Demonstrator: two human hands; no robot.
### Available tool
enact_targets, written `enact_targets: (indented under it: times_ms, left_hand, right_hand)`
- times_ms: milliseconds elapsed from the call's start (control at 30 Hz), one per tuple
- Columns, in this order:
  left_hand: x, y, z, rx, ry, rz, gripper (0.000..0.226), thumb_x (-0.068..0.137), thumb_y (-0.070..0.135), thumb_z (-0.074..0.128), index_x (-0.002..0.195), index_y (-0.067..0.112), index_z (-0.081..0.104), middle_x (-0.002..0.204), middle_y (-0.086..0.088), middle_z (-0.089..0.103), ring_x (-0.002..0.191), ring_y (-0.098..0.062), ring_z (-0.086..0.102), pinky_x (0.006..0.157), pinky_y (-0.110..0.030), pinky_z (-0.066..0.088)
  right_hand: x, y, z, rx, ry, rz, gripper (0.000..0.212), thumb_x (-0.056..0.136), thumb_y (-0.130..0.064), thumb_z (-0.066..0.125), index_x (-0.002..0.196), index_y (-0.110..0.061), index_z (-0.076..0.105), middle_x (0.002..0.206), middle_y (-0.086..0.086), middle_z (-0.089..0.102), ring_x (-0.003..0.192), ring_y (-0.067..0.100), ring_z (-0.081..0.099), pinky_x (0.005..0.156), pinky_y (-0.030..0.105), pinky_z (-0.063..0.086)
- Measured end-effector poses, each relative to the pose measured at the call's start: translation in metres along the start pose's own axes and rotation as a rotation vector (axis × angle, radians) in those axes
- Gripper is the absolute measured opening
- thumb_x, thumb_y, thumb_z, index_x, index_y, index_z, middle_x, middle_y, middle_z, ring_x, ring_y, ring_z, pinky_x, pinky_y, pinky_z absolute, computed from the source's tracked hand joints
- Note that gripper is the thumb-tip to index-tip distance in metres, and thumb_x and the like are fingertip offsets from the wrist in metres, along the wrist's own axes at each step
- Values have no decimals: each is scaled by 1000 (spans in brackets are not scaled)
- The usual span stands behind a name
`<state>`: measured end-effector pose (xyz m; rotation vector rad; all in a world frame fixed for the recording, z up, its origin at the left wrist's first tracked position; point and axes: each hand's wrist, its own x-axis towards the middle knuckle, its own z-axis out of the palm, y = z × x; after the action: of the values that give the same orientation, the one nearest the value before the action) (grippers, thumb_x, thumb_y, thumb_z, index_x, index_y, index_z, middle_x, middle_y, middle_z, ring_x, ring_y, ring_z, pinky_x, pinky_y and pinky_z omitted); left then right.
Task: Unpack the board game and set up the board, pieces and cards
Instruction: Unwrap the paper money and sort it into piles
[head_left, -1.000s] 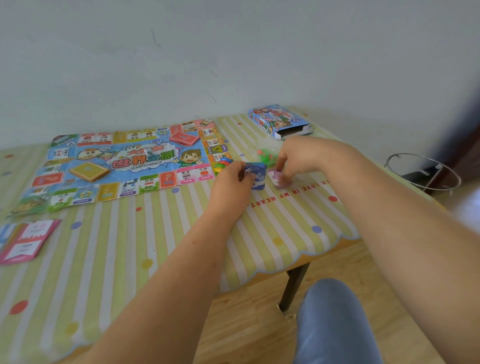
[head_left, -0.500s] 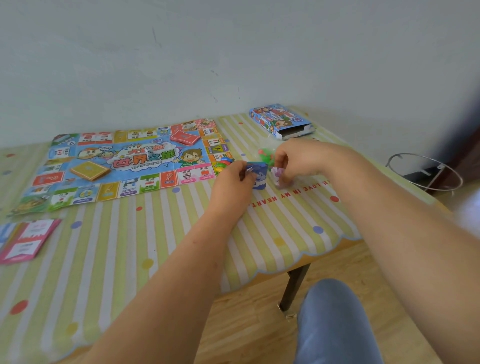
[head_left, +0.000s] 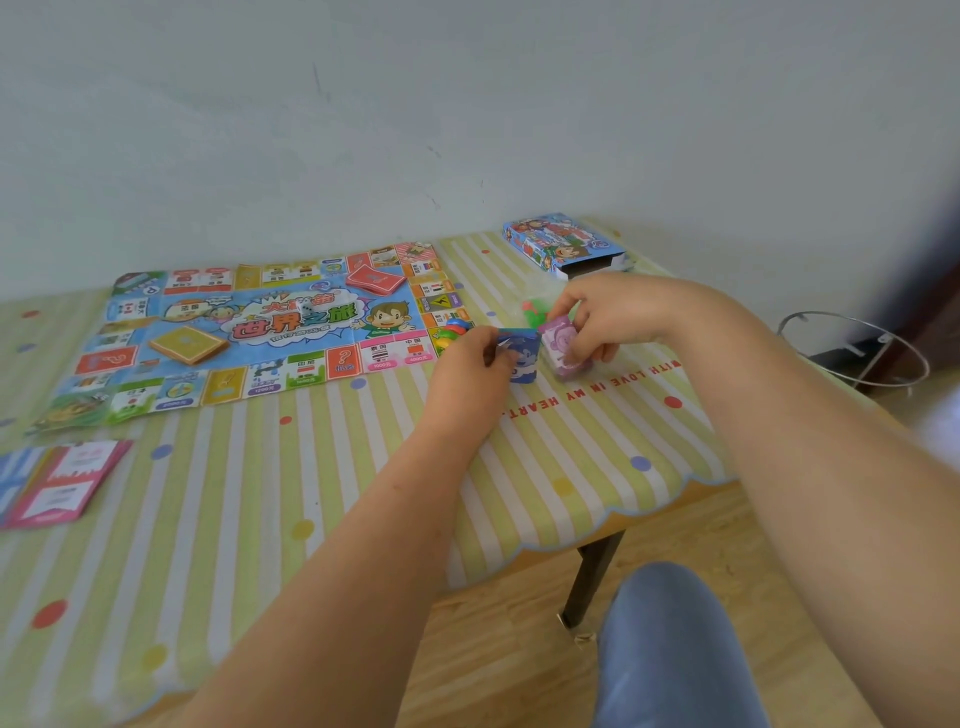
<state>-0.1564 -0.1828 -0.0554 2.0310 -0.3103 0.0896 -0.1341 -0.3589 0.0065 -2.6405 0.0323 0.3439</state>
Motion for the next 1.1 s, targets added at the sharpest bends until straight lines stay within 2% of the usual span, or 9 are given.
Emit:
enact_targets:
  times_ms: [133,300,400,533,667,800,933,1033,1100]
  left_hand:
    - [0,0,0,0,-2,-5,19,97,15,49,107,13,64,94,-4,67,81,-16,57,59,-16,39]
    - [-1,-1,0,-6,-2,8,16,96,15,50,105,15,63,96,-6,67,86,-19,59,55,-9,37]
    - [-1,-1,0,-21,4,21,14,96,14,51,102,16,63,95,-7,67,82,-18,58,54,-7,37]
    - [0,-3,0,-18,11,34,13,95,13,51,100,16,63,95,-9,67,79,-16,55,54,-7,37]
    - [0,-3,2,-41,23,52,11,94,12,53,99,19,62,91,-5,65,78,-13,54,56,-6,38]
    - [2,-4,2,-71,33,33,19,95,11,53,109,21,61,84,11,59,74,-3,55,57,-2,39]
    - [3,-5,3,-26,31,50,27,95,13,52,121,19,60,94,6,62,81,-8,56,57,1,38]
    - [5,-6,4,7,30,73,26,95,12,49,117,16,63,109,0,64,92,-9,59,58,-2,38]
    - [5,-6,4,19,31,64,24,95,12,48,113,15,64,104,-1,65,88,-12,58,56,-5,36]
  right_hand:
    - [-5,0,-4,57,71,-12,21,84,-10,69,105,-10,68,81,7,72,64,12,68,62,26,56]
    - [-8,0,-9,69,142,-26,11,84,-10,70,95,-13,68,78,8,72,66,16,68,67,29,55]
    - [-9,-2,-12,132,202,-71,11,82,-8,72,91,-13,69,75,7,71,67,17,67,71,34,56]
    - [-14,-12,-15,315,279,-143,15,81,2,71,91,-8,67,75,10,68,64,17,65,71,32,59]
    - [-18,-17,-13,385,244,-200,15,81,3,70,90,-7,67,80,15,69,61,14,65,67,26,59]
    - [-17,-16,-8,385,189,-208,17,80,4,71,97,-2,68,87,20,71,64,15,66,67,26,59]
    - [-16,-16,-1,389,139,-213,18,81,6,70,98,-1,67,90,22,71,69,19,68,69,27,59]
    - [-14,-15,1,402,119,-212,17,81,5,71,96,-2,68,93,21,71,75,22,69,74,31,60]
    - [-14,-15,2,399,101,-206,17,81,3,72,95,-4,68,94,20,72,76,22,70,76,32,60]
